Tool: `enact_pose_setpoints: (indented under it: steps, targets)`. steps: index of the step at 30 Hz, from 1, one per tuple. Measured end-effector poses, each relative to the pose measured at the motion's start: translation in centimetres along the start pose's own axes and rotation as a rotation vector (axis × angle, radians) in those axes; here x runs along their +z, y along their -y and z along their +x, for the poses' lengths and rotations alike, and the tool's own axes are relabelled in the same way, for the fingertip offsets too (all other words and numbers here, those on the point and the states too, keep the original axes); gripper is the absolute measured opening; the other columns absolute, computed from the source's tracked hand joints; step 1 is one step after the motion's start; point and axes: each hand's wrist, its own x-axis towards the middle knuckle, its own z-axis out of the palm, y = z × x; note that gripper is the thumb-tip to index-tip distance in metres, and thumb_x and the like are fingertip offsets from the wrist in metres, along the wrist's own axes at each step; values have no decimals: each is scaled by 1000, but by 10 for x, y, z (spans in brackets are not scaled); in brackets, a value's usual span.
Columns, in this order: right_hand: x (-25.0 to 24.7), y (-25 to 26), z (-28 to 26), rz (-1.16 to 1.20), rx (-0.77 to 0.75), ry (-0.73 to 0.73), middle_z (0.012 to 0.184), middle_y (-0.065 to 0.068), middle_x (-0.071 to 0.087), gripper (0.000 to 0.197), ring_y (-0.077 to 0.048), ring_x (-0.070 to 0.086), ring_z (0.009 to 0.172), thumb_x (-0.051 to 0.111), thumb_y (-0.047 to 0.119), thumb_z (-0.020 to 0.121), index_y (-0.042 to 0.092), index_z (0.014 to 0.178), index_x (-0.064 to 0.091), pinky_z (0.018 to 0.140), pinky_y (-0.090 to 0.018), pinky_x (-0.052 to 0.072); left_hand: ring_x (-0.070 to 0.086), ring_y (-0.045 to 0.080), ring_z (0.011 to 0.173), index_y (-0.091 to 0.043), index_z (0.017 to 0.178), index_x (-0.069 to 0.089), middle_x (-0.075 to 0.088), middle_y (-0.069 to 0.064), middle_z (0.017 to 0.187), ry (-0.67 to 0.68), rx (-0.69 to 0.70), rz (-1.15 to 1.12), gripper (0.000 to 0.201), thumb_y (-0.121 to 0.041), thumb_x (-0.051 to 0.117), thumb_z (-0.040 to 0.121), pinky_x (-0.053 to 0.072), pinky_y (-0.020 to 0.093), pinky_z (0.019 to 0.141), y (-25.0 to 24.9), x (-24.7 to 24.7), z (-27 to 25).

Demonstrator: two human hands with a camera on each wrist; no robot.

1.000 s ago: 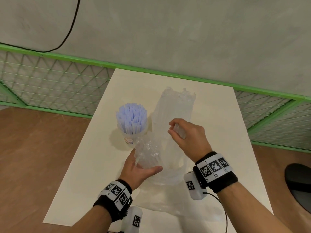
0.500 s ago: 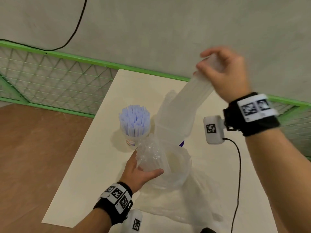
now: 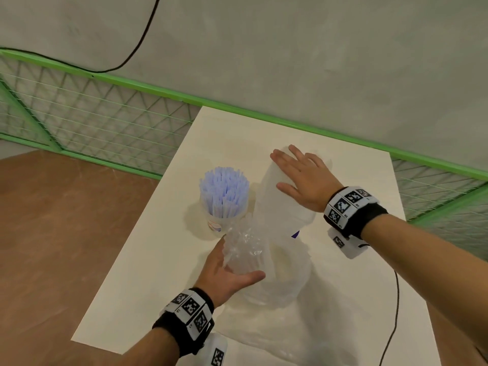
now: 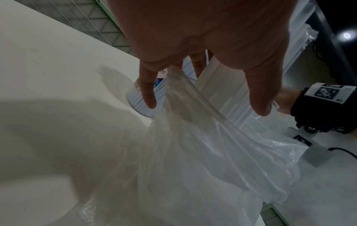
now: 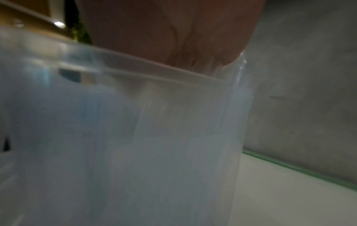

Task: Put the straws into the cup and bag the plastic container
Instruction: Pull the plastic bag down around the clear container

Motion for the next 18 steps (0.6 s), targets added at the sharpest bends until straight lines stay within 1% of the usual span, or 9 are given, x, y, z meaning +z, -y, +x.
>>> enact_pose_setpoints:
  steps: [2,3,5,7,10,12,14,16,18]
  targets:
    - [-2,2,-1,-32,-9,31,164,11,5,75,-23,-1,151,14,66,92,29,156,1,118,-48,9,65,-9,91,-16,125,55,69,-10,106,-2,-5,0,73,0,88,62,46,2,71,-1,0,1]
    - [-3,2,0,-52,-4,39,163,13,4,77,-24,-1,151,13,69,90,30,156,3,117,-50,10,65,-10,91,-17,125,55,69,-11,106,-5,-7,3,73,1,88,62,46,2,70,-1,0,1]
    - [-7,4,7,-93,27,21,163,14,7,76,-29,5,150,16,72,89,33,154,12,114,-55,15,65,-11,90,-17,125,55,68,-12,106,-10,-6,12,73,1,88,62,45,1,70,-1,0,2]
    - [-8,7,15,-103,84,10,162,14,11,72,-32,16,147,25,72,90,35,152,18,109,-57,22,65,-10,90,-15,125,55,69,-11,106,-13,-6,18,73,0,89,62,45,1,71,-1,0,3]
    - [-7,10,25,-139,150,18,158,13,26,66,-32,33,138,34,70,92,38,148,24,100,-53,33,65,-10,90,-13,125,56,69,-10,106,-13,6,36,72,-1,89,62,45,1,72,-2,-1,4]
    - [-8,11,27,-130,153,-22,149,13,41,58,-31,41,130,38,66,93,39,144,32,92,-49,36,64,-11,90,-13,124,57,69,-9,106,-18,23,54,70,-1,89,62,44,0,73,-3,-1,5]
    - [-12,9,27,-52,154,-84,143,11,48,50,-30,46,124,39,59,96,39,142,37,88,-46,38,63,-13,90,-12,124,58,68,-10,106,-23,39,67,70,0,88,62,43,0,73,-4,-2,5]
    - [-11,7,27,-27,155,-101,146,12,47,48,-29,45,126,36,53,99,39,145,34,90,-46,37,63,-13,91,-12,124,57,68,-10,107,-22,45,67,71,0,89,62,43,0,73,-3,-2,5]
    - [-7,8,26,-85,134,-36,155,15,32,54,-29,33,138,30,53,100,37,151,22,99,-49,32,64,-11,91,-14,124,57,69,-10,106,-22,41,68,71,-1,89,62,44,1,73,-2,-2,6]
